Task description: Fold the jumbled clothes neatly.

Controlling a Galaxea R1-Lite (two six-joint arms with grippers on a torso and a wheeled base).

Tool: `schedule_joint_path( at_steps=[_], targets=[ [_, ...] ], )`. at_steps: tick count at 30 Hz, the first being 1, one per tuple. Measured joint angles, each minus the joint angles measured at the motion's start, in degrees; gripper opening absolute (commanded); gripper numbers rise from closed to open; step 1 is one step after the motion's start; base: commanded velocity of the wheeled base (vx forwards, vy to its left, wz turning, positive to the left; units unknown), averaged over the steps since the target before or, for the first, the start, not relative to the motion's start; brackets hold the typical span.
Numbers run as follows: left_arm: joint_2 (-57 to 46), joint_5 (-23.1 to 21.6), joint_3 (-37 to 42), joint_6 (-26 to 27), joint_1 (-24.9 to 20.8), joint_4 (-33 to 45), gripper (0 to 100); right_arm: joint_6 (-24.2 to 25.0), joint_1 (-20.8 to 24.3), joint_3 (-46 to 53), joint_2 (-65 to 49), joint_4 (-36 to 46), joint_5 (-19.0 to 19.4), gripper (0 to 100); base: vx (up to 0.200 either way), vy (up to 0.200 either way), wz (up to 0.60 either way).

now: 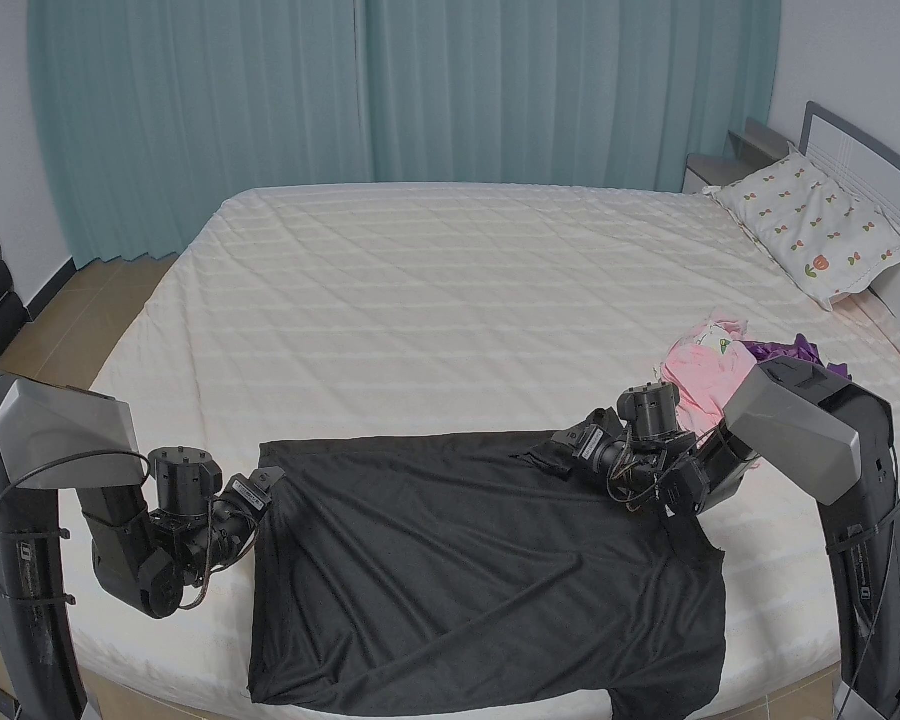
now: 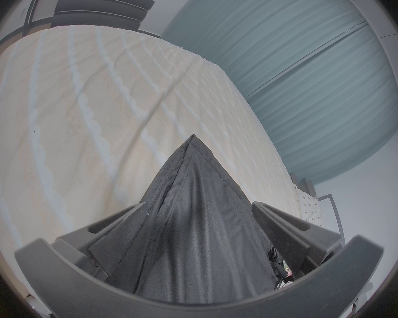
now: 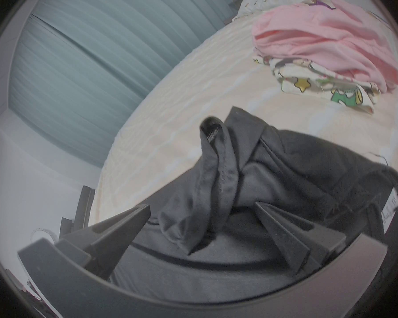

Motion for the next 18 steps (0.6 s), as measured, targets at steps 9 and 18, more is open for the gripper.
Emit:
schedule_joint_path(
  at_steps=[9,18],
  targets=[
    [0.16,-0.06,0.5,-0.06,-0.02,-0.01,100,1.01,1.55,-10.35,3.19,5.1,0.05,100,0.0,0.0,0.0],
    [0.09,-0.12,0.94,-0.17,-0.02,0.0,100,10.01,0.43,-27.88,7.33,0.44,-1.85,100,0.0,0.0,0.0]
  ],
)
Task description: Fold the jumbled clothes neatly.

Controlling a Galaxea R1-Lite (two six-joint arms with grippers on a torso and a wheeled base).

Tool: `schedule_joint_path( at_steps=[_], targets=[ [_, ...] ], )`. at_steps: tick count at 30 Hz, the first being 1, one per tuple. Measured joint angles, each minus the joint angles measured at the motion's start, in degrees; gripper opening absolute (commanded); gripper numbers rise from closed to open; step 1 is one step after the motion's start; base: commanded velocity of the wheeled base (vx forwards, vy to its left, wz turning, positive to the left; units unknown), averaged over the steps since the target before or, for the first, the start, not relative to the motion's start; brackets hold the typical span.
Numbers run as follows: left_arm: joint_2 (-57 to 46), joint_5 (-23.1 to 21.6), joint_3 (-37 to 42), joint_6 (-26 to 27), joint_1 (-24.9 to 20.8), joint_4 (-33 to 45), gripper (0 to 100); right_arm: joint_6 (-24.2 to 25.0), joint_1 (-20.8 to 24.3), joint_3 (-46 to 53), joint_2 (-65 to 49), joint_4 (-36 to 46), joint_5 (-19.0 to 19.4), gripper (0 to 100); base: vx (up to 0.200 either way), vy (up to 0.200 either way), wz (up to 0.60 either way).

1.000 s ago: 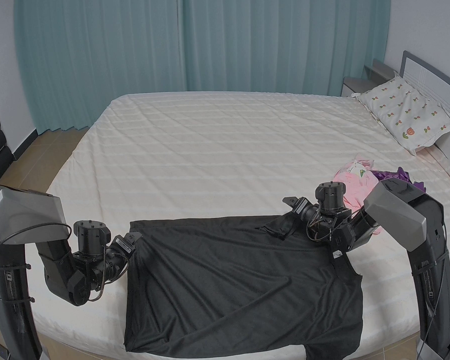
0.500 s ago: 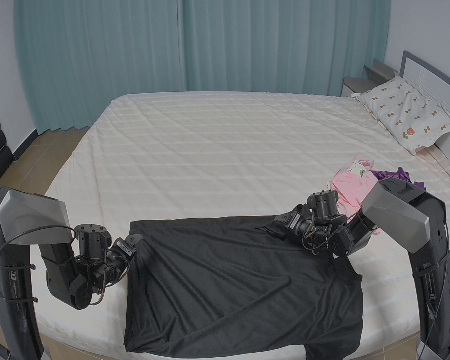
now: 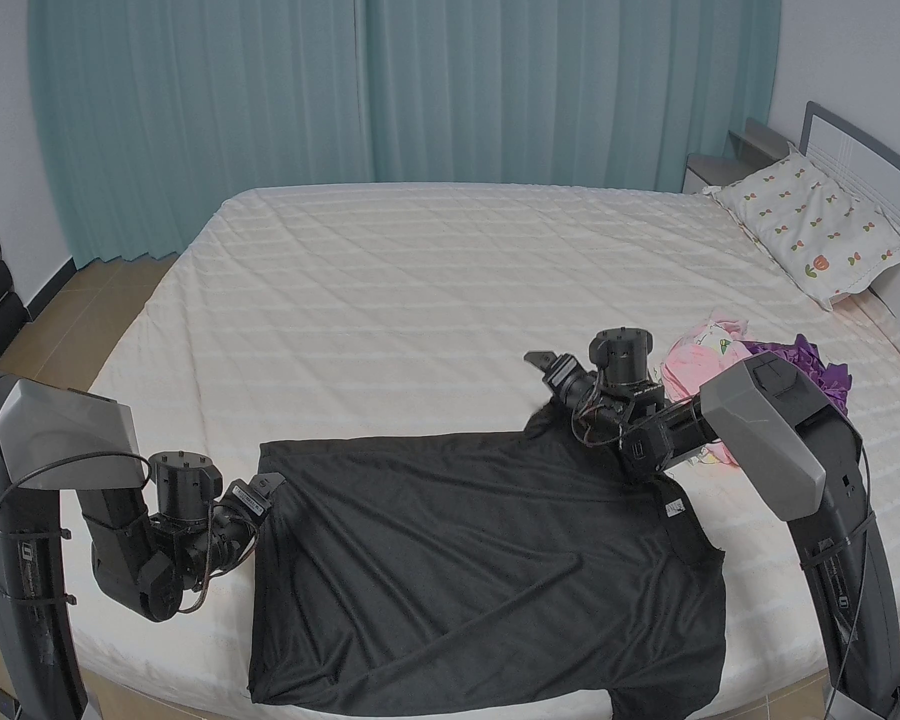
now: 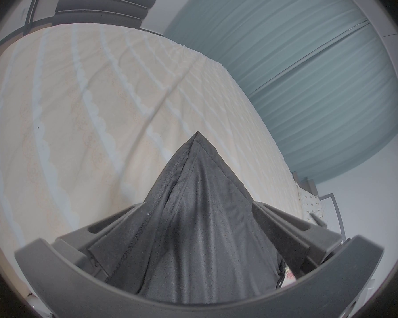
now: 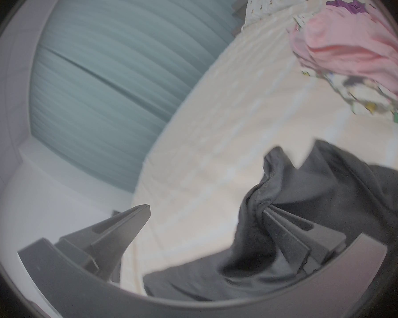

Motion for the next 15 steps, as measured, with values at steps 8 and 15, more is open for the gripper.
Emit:
schedule_joint_path(
  at_steps=[8,15],
  targets=[
    [0.0,-0.02,0.13,-0.05,-0.04,0.0,100,-4.07,-2.93,-4.96,3.47,-0.73,-1.89,100,0.0,0.0,0.0],
    [0.07,0.06,-0.02,-0.02,0.09,0.02,100,-10.95,-3.75,-3.66,5.44,-1.28,-2.38,100,0.0,0.0,0.0]
  ],
)
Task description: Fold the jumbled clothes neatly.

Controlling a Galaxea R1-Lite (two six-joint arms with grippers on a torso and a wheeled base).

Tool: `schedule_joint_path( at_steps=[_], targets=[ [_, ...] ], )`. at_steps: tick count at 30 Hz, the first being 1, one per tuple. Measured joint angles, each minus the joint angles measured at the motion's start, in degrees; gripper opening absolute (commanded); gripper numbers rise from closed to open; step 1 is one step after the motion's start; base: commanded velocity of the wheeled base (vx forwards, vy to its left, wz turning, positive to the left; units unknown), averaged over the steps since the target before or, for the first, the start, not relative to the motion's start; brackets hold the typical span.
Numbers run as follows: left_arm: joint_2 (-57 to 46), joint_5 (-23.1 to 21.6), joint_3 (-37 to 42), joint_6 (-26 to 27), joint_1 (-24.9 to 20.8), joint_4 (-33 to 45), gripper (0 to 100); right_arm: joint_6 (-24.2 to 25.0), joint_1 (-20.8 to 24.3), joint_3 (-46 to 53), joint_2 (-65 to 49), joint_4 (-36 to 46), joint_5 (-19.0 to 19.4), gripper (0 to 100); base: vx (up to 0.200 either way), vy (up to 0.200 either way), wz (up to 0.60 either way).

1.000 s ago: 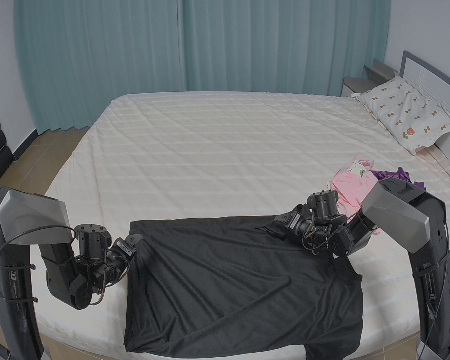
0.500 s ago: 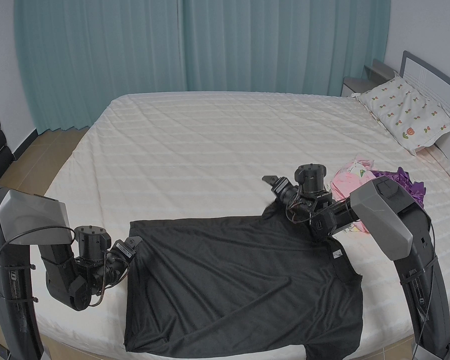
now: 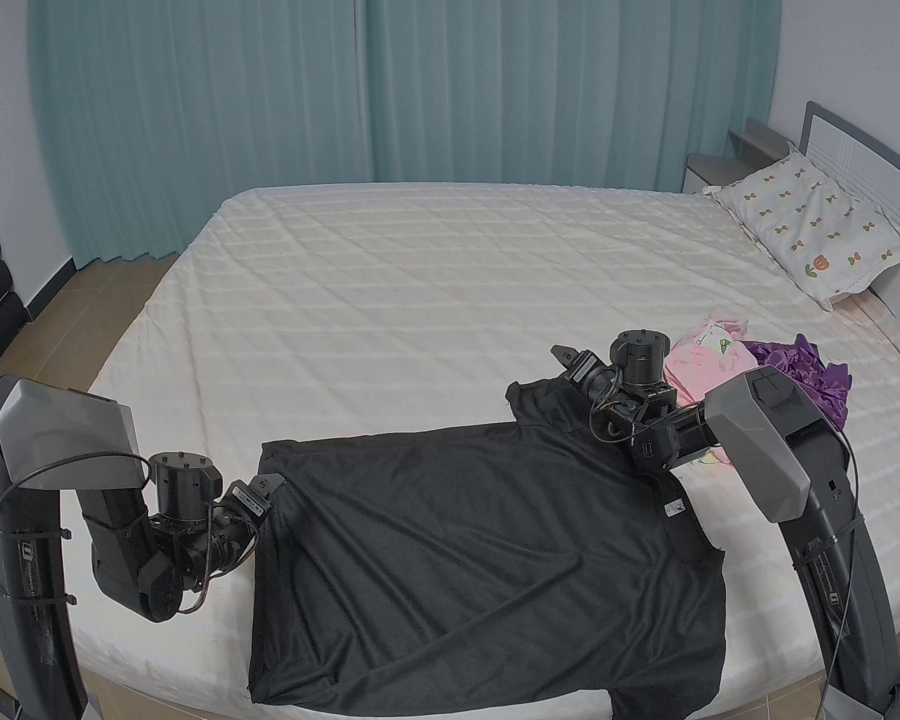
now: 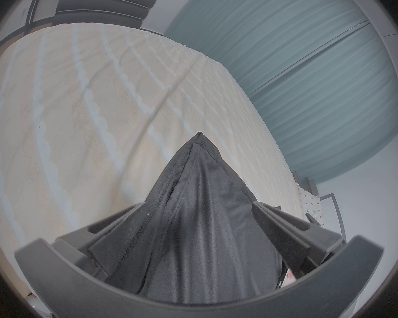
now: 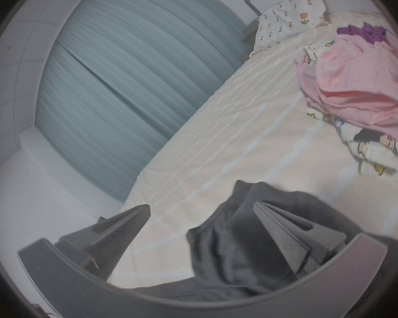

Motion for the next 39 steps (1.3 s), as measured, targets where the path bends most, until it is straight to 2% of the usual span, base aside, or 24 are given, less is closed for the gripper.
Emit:
schedule_joint_path(
  at_steps=[7,12,21,29,36,37,39],
  targets=[
    [-0.09,-0.13,-0.54,0.02,0.74,-0.02,100,-1.39,-1.74,5.45,-1.41,-0.2,-0.11,100,0.0,0.0,0.0],
    [-0.88,-0.38,-3.07,0.6,1.49,1.06,100,-2.97,-3.54,12.74,-4.19,-1.93,0.4,100,0.0,0.0,0.0],
    [0.0,-0.5,-18.48,6.11,2.8,10.78,100,-5.44,-5.05,22.52,-7.97,-6.84,1.77,100,0.0,0.0,0.0],
    [8.47,-0.3,-33.3,12.62,3.83,17.19,100,-6.31,-5.32,25.93,-9.29,-8.22,2.21,100,0.0,0.0,0.0],
    [13.75,-0.09,-37.39,14.91,4.13,18.16,100,-6.89,-5.4,26.6,-9.5,-8.22,2.24,100,0.0,0.0,0.0],
    [14.06,-0.06,-37.57,15.1,4.13,18.22,0,-6.9,-5.35,26.51,-9.48,-8.19,2.27,100,0.0,0.0,0.0],
    [14.64,-0.05,-37.9,15.54,4.21,18.16,0,-7.11,-5.32,26.32,-9.46,-8.13,2.35,100,0.0,0.0,0.0]
  ],
)
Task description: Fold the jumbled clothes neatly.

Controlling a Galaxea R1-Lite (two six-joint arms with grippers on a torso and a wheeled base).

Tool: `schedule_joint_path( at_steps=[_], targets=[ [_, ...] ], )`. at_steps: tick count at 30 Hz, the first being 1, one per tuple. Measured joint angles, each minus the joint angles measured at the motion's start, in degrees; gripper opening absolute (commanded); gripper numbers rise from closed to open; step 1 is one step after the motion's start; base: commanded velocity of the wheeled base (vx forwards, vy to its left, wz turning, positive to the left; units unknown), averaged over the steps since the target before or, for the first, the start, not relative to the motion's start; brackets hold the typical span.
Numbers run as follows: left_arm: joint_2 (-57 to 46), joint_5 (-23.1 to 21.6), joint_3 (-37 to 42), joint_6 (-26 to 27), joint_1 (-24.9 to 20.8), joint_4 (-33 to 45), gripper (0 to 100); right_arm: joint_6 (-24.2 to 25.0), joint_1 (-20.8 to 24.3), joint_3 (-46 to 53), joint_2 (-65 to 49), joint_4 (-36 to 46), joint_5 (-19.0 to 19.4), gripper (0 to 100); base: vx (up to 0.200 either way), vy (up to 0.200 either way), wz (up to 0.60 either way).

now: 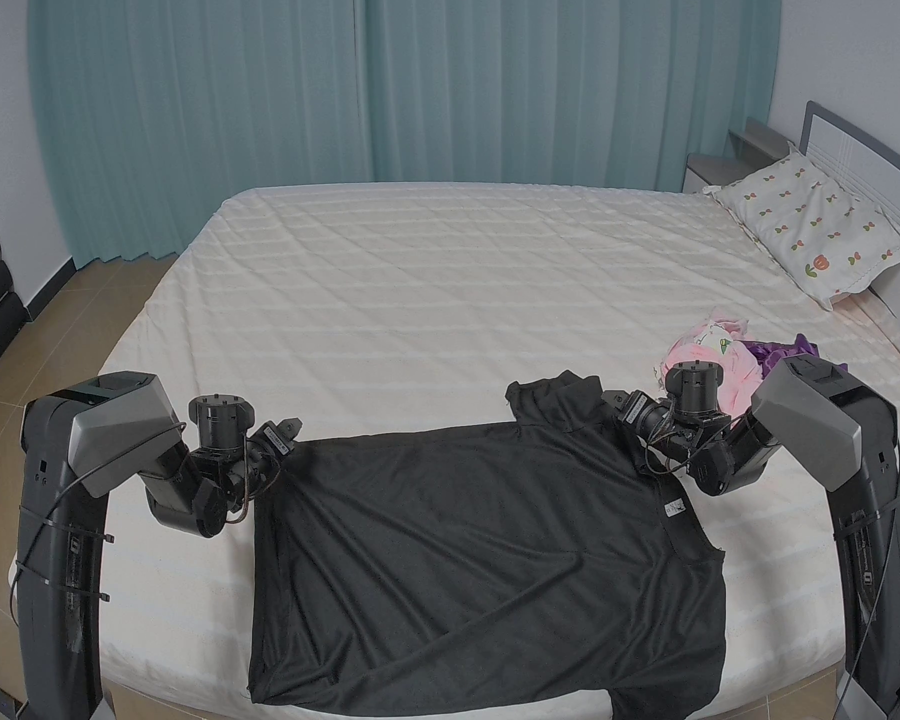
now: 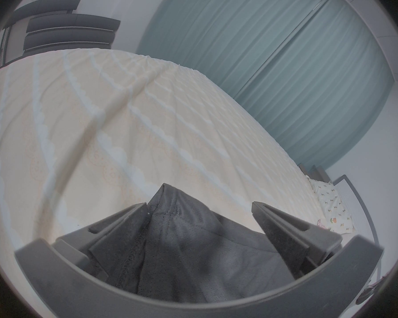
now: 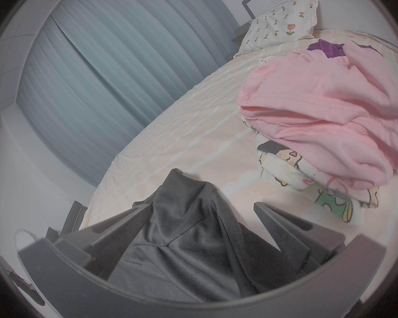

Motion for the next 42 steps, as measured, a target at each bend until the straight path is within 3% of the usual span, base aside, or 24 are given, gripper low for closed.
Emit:
schedule_joint_path(
  at_steps=[8,18,19,42],
  targets=[
    [1.24,1.72,-1.41,-0.11,0.15,-0.4,0,-3.91,0.18,-0.8,0.22,1.4,3.29,100,0.0,0.0,0.0],
    [1.27,6.6,-3.32,-4.07,0.52,-3.17,0,-7.53,0.35,-8.13,2.95,9.94,2.85,100,0.0,0.0,0.0],
    [1.27,6.69,-3.34,-4.18,0.52,-3.35,0,-7.62,0.38,-8.59,3.28,10.53,2.8,0,0.0,0.0,0.0],
    [1.71,6.69,-6.21,-3.34,1.38,-2.54,0,-7.01,-5.71,-4.9,1.65,11.76,1.41,0,0.0,0.0,0.0]
  ],
)
